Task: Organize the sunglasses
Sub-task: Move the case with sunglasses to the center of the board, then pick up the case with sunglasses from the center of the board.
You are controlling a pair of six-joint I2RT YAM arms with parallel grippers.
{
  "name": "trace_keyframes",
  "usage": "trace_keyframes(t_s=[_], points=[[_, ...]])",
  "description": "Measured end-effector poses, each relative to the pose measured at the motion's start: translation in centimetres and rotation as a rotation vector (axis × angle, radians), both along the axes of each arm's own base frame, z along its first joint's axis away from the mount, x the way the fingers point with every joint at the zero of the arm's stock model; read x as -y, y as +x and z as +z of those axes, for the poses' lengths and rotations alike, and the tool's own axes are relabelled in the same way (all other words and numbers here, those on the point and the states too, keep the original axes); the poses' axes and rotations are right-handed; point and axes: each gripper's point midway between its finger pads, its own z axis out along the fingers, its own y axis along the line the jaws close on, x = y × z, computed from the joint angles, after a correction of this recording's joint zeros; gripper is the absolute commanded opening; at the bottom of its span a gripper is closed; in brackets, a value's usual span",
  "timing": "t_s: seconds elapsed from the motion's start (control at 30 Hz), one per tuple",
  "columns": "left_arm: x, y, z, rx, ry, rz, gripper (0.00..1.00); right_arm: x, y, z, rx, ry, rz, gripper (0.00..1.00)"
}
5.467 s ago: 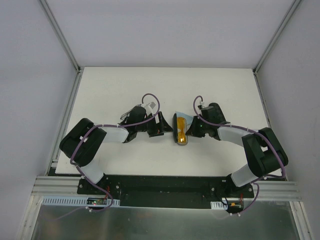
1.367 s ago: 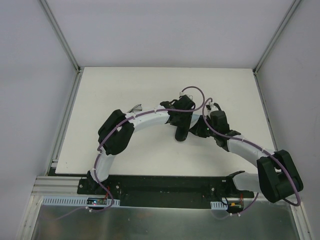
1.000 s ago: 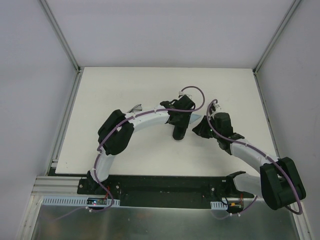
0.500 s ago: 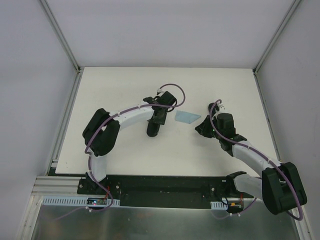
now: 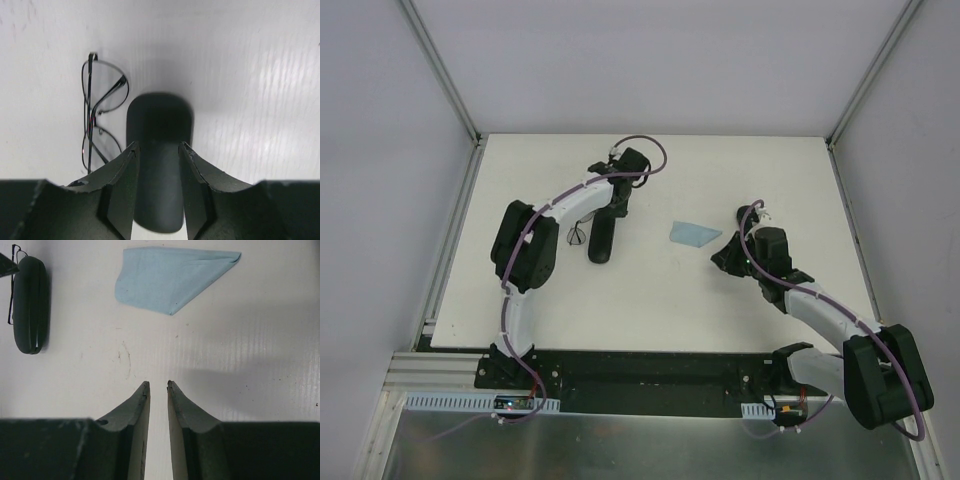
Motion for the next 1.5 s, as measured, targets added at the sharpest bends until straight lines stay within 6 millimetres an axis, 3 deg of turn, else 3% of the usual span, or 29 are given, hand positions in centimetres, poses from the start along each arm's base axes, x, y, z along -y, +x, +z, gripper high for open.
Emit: trace_keyframes(t_s=[0.2, 0.33, 0.5, 0.6, 0.63, 0.93, 1.2, 1.43, 1.5], points=[[1.0, 4.2, 0.0, 0.03, 0.006, -0.017, 0.35, 0.2, 0.1, 0.0, 0.002, -0.001, -0.007, 0.23], [1.2, 5.3, -0.4, 0.028, 0.012, -0.022, 0.41, 0.2, 0.1, 0.2, 0.007, 0.0, -0.007, 0.27], [1.2, 4.7, -0.5, -0.001, 0.008, -0.034, 0.74, 0.2, 0.2, 0.2, 0.007, 0.001, -0.009, 0.31], [0.8, 2.9, -0.8, -0.036, -0.013, -0.035, 0.98, 0.2, 0.1, 0.2, 0.007, 0.001, -0.008, 0.32], [0.5, 2.0, -0.6, -0.051, -0.019, -0.035, 0.99, 0.2, 0.1, 0.2, 0.007, 0.001, -0.008, 0.32], [-0.9, -3.3, 2.7, -0.046, -0.121, -0.031, 0.97, 0.2, 0.1, 0.2, 0.007, 0.003, -0.006, 0.32], [-1.1, -5.6, -0.5, -0.126, -0.14, -0.026, 0.92, 0.2, 0.1, 0.2, 0.006, 0.005, -0.005, 0.31], [-0.4, -5.2, -2.3, -0.143, -0.155, -0.031, 0.89, 0.2, 0.1, 0.2, 0.006, 0.005, -0.004, 0.31], [-0.3, -5.1, -3.1, -0.154, -0.15, -0.029, 0.83, 0.2, 0.1, 0.2, 0.006, 0.005, -0.004, 0.31]])
